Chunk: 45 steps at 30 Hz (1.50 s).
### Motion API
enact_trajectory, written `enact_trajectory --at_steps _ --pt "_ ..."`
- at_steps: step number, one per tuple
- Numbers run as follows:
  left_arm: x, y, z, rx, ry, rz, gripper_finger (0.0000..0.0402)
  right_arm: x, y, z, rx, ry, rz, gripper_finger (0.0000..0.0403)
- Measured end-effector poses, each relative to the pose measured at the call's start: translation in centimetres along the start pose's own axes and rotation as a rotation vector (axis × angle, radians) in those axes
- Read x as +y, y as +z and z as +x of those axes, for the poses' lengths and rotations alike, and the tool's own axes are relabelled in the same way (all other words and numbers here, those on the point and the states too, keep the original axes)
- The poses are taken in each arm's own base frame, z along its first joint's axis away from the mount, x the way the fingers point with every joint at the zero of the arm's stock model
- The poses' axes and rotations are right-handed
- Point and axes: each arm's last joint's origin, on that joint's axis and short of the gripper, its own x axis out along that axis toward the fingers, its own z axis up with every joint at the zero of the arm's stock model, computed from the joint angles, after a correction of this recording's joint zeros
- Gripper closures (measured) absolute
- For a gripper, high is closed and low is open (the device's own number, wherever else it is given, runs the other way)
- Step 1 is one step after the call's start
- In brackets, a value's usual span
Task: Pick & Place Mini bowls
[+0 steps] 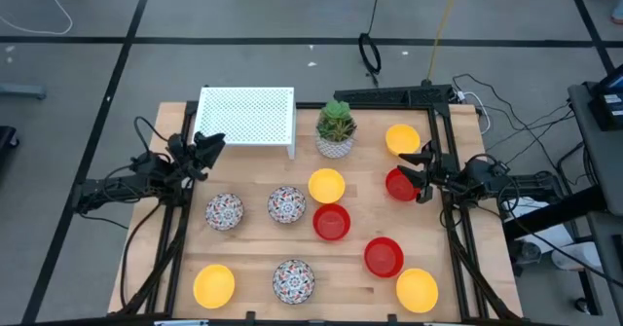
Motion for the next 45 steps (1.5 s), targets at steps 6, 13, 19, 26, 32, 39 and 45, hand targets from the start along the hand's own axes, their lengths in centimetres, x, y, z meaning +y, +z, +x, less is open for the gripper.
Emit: enact_trajectory --at_steps 6,13,19,26,32,39,45 --pt "-0.01 0.01 0.00 0.000 0.000 0.000 0.0188 0.00 0.00 0.00 0.000 0.000 0.000 0.0243" --pt "0.00 0.00 0.00 0.000 0.000 -0.001 0.0188 0.00 0.00 0.00 0.000 0.000 0.000 0.0243" --pt "0.00 0.01 0.00 0.000 0.000 -0.001 0.0188 0.00 0.00 0.00 0.000 0.000 0.000 0.0243" --pt "0.02 0.02 0.00 -0.003 0.007 0.041 0.0188 0.00 0.00 0.00 0.000 0.000 0.000 0.0243" --pt "0.04 0.03 0.00 -0.007 0.017 0.071 0.0188 0.00 0.00 0.00 0.000 0.000 0.000 0.0243" --pt "0.09 0.15 -0.01 -0.029 0.043 0.009 0.0188 0.00 0.00 0.00 0.000 0.000 0.000 0.0243" --pt "0.19 0.18 -0.01 -0.040 0.077 0.072 0.0188 0.00 0.00 0.00 0.000 0.000 0.000 0.0243"
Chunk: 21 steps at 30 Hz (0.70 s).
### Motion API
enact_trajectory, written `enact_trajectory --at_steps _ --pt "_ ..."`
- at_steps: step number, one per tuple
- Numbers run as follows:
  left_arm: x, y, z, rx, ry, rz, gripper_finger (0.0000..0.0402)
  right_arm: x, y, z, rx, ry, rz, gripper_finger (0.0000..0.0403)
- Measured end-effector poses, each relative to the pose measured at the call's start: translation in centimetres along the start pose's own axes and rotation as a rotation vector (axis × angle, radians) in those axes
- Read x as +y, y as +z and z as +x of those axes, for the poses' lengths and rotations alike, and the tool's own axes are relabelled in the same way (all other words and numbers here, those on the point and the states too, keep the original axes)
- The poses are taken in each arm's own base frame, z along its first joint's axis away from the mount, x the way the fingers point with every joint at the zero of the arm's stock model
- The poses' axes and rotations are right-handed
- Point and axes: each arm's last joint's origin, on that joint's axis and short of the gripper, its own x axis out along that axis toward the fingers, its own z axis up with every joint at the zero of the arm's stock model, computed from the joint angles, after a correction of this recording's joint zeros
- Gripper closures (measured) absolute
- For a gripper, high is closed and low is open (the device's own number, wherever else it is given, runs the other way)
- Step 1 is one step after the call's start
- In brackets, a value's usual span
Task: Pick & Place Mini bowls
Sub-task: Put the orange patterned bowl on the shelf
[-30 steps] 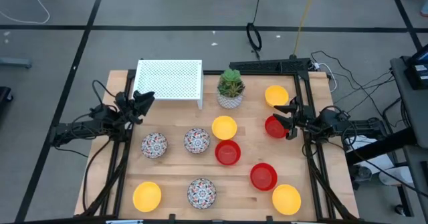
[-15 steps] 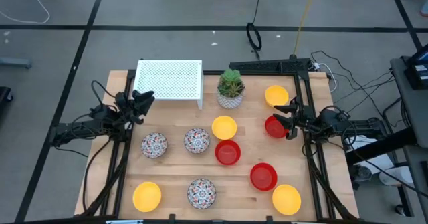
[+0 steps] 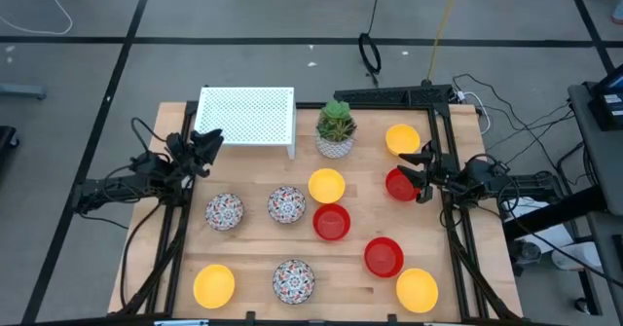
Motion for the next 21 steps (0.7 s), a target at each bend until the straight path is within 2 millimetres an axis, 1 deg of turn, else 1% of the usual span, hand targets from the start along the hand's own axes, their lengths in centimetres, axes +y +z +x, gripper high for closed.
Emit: enact_trajectory --at_steps 2,7,11,16,19,21 --pt "0.04 0.00 0.00 -0.004 0.014 0.014 0.0188 0.00 0.00 0.00 0.000 0.000 0.000 0.0243" --pt "0.22 -0.36 -0.01 0.032 0.037 0.145 0.0188 0.00 0.00 0.00 0.000 0.000 0.000 0.0243" --pt "0.23 -0.56 -0.02 0.055 0.024 0.160 0.0188 0.00 0.00 0.00 0.000 0.000 0.000 0.0243" --pt "0.03 -0.60 -0.02 0.072 -0.047 0.174 0.0188 0.00 0.00 0.00 0.000 0.000 0.000 0.0243" --pt "0.02 -0.58 -0.02 0.068 -0.051 0.246 0.0188 0.00 0.00 0.00 0.000 0.000 0.000 0.0243" --pt "0.01 -0.27 0.00 0.031 -0.025 0.293 0.0188 0.00 0.00 0.00 0.000 0.000 0.000 0.0243"
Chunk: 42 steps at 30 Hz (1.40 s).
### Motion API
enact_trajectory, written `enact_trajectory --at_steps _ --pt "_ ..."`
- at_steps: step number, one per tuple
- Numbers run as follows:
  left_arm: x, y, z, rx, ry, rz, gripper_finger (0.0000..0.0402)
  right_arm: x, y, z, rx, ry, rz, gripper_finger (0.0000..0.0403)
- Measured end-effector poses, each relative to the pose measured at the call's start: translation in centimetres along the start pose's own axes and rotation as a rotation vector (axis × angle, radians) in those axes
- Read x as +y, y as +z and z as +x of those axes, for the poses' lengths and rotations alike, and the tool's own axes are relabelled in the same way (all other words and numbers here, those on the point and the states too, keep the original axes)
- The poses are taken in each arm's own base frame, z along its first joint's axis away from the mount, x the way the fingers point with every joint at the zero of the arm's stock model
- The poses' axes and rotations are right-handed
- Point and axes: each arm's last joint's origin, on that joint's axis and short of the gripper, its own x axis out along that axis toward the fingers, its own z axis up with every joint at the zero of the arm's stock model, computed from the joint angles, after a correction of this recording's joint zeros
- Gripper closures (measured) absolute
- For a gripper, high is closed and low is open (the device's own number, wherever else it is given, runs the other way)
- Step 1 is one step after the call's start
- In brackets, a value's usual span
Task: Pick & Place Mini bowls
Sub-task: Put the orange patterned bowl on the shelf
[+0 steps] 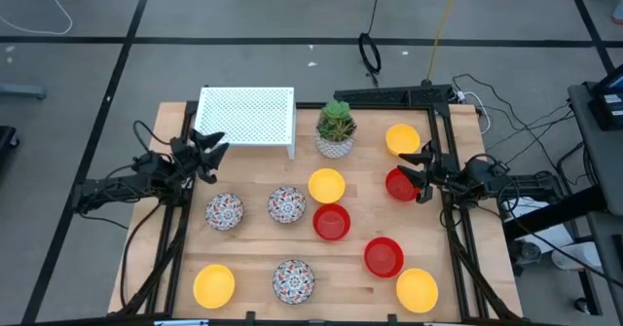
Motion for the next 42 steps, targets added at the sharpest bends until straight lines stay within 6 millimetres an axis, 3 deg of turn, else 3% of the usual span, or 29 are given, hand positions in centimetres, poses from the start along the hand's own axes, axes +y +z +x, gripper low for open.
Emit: enact_trajectory --at_steps 7,17,21,31,42 --pt "0.1 0.5 0.0 -0.055 0.041 -0.058 0.0188 0.0 0.0 0.0 0.000 0.000 0.000 0.0243" --pt "-0.5 -2.5 1.3 0.226 -0.048 0.025 0.0188 0.0 0.0 0.0 0.000 0.000 0.000 0.0243" --pt "-1.1 -2.7 2.5 0.318 -0.069 0.061 0.0188 0.0 0.0 0.0 0.000 0.000 0.000 0.0243" --pt "-4.3 -2.5 7.3 0.644 -0.132 0.199 0.0188 0.0 0.0 0.0 0.000 0.000 0.000 0.0243" --pt "-8.9 -5.6 10.0 0.942 -0.228 0.253 0.0188 0.0 0.0 0.0 0.000 0.000 0.000 0.0243"
